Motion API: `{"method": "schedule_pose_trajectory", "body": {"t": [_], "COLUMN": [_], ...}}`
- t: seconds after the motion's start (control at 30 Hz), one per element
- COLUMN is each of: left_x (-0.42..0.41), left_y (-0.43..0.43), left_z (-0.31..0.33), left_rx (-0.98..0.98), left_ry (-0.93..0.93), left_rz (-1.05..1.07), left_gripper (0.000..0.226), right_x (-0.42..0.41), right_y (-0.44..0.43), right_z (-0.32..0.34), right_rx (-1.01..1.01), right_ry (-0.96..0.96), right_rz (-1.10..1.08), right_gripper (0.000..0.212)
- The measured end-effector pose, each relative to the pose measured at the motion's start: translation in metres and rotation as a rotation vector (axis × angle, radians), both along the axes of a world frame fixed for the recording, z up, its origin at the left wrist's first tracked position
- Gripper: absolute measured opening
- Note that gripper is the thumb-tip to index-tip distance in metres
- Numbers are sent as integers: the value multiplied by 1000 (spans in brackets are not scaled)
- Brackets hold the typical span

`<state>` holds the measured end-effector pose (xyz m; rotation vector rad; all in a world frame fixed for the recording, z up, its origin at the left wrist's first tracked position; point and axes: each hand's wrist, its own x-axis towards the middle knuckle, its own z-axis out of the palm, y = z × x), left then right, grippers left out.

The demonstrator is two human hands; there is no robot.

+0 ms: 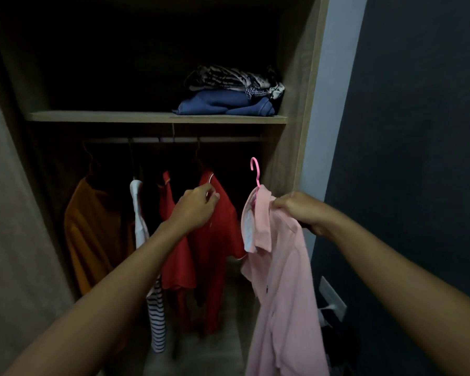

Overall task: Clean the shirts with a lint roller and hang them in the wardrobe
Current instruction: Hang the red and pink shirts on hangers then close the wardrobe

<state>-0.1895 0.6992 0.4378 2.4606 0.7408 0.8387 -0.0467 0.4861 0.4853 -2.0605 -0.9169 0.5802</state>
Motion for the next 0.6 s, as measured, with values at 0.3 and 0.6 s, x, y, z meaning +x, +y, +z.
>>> {"method": "schedule_pose_trajectory", "body": {"t": [0.3, 0.6], "left_x": [88, 110], "left_y": [74, 110], "left_z": [0, -15], "left_rx": [156, 220], "left_ry": [321, 294], "left_rz": [-149, -53], "left_gripper": [47, 32], "right_x": [17, 39], "right_y": [59, 107], "right_z": [6, -8], "right_rx": [21, 77], "right_ry": [-59, -141], "right_rz": [-31, -168], "right_gripper": [34, 25]}}
